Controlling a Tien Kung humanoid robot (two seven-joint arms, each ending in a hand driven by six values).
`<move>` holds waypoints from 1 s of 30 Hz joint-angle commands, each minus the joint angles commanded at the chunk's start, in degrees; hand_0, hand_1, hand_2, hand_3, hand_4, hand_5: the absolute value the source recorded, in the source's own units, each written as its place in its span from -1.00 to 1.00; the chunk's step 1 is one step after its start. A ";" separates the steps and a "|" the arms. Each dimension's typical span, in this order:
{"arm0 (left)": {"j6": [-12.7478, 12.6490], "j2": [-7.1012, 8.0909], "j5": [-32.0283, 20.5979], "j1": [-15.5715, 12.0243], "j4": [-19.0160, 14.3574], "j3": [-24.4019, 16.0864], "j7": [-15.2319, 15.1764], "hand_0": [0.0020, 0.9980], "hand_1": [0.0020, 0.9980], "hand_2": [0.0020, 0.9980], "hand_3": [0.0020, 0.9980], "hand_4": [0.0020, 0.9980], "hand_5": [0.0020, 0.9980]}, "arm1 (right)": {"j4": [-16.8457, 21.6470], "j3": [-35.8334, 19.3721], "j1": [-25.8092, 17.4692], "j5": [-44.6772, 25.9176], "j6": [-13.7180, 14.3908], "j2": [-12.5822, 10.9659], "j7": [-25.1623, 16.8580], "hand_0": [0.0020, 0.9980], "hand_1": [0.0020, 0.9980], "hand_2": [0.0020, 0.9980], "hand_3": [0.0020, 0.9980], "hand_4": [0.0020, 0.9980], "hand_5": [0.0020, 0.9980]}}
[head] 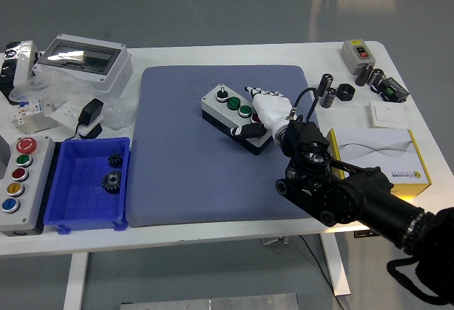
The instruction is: Pick up the button,place it on the desk,press the button,press the button
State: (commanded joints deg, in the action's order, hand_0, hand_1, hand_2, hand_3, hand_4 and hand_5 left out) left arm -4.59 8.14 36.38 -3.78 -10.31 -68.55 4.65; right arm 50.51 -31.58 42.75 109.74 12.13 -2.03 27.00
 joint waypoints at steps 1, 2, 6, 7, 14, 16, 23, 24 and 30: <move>0.01 -0.01 -0.04 0.01 0.00 0.02 -0.04 0.33 0.27 0.24 0.42 0.50 -0.64 | 0.03 0.05 0.01 0.13 0.14 -0.01 0.17 0.97 0.94 1.00 1.00 1.00 0.18; 0.03 -0.01 -0.07 0.01 0.00 0.05 -0.08 0.33 0.27 0.24 0.42 0.50 -0.64 | 0.06 0.09 0.03 0.24 0.28 -0.03 0.31 0.97 0.94 1.00 1.00 1.00 0.18; 0.11 0.02 -0.16 0.09 0.00 0.12 -0.30 0.33 0.27 0.24 0.42 0.50 -0.64 | 0.21 0.69 0.18 0.71 1.24 -0.04 0.74 0.97 0.94 1.00 1.00 1.00 0.19; 0.14 0.04 -0.19 0.13 0.00 0.16 -0.39 0.33 0.27 0.24 0.42 0.50 -0.64 | 0.21 0.98 0.20 0.78 1.34 -0.02 0.87 0.97 0.94 1.00 1.00 1.00 0.19; 0.34 0.05 -0.53 0.27 0.00 0.58 -0.94 0.33 0.27 0.24 0.42 0.50 -0.64 | -0.40 3.05 0.38 0.50 1.37 0.23 1.32 0.87 0.90 0.95 1.00 1.00 0.18; 0.37 0.06 -0.62 0.26 0.00 0.65 -0.98 0.33 0.26 0.24 0.42 0.50 -0.64 | -0.54 3.43 0.44 0.45 1.45 0.27 1.36 0.06 0.44 0.59 1.00 1.00 0.10; 0.37 0.20 -1.16 0.25 0.00 0.98 -1.23 0.33 0.26 0.24 0.42 0.50 -0.64 | -1.50 5.05 0.62 0.49 2.67 0.42 1.85 -0.40 0.06 0.29 0.88 0.88 -0.22; 0.38 0.21 -1.25 0.25 0.00 1.08 -1.29 0.33 0.26 0.24 0.42 0.50 -0.64 | -1.71 5.37 0.64 0.47 3.11 0.45 1.91 -0.40 0.06 0.29 0.88 0.88 -0.22; 0.41 0.19 -1.64 0.18 0.00 1.45 -1.70 0.32 0.26 0.24 0.42 0.50 -0.64 | -2.35 6.45 0.73 0.92 5.10 0.49 2.07 -0.51 -0.08 0.10 0.68 0.74 -0.41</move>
State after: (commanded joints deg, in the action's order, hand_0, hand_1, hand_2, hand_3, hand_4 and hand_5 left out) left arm -4.18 8.33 34.74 -3.60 -10.31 -67.09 2.95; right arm 48.16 -25.13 43.48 110.66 17.23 -1.54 29.07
